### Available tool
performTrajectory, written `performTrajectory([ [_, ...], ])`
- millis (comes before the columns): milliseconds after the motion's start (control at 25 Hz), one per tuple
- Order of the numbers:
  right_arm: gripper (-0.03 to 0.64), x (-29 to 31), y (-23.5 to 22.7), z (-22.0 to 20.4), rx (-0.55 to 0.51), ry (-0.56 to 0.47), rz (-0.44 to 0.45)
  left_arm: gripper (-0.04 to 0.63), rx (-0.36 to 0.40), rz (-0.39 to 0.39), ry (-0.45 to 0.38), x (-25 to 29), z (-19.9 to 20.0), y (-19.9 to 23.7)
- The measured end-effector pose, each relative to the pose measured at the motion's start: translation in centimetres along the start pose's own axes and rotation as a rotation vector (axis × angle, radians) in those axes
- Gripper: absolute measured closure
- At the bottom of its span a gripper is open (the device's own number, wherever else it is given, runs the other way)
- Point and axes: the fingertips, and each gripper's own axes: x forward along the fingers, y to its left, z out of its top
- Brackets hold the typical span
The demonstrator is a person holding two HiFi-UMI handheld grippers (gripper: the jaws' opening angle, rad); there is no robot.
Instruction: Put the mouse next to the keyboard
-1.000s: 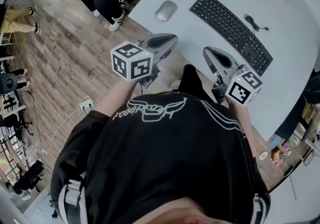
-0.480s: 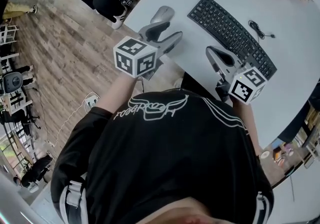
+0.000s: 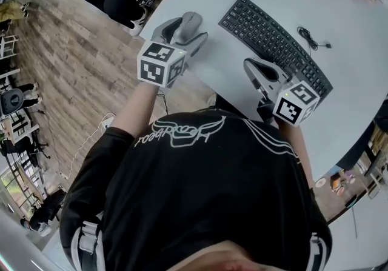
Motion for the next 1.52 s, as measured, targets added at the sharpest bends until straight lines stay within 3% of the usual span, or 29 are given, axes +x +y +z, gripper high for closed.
performTrajectory([
  [360, 0.607, 0.0, -0.6, -1.2, 0.029, 0.036, 0.008, 0.241, 0.058, 0.039, 0.114, 1.7, -2.6, 2.7],
  [840, 0.607, 0.0, -1.2, -2.0, 0.055, 0.052, 0.010, 0.241, 0.068, 0.000, 0.228, 3.3, -5.3, 3.6],
  [1520, 0.607, -0.1, -1.3, -2.0, 0.073, 0.046, -0.008, 0.285, 0.070, 0.042, 0.275, 3.9, -6.0, 4.2],
])
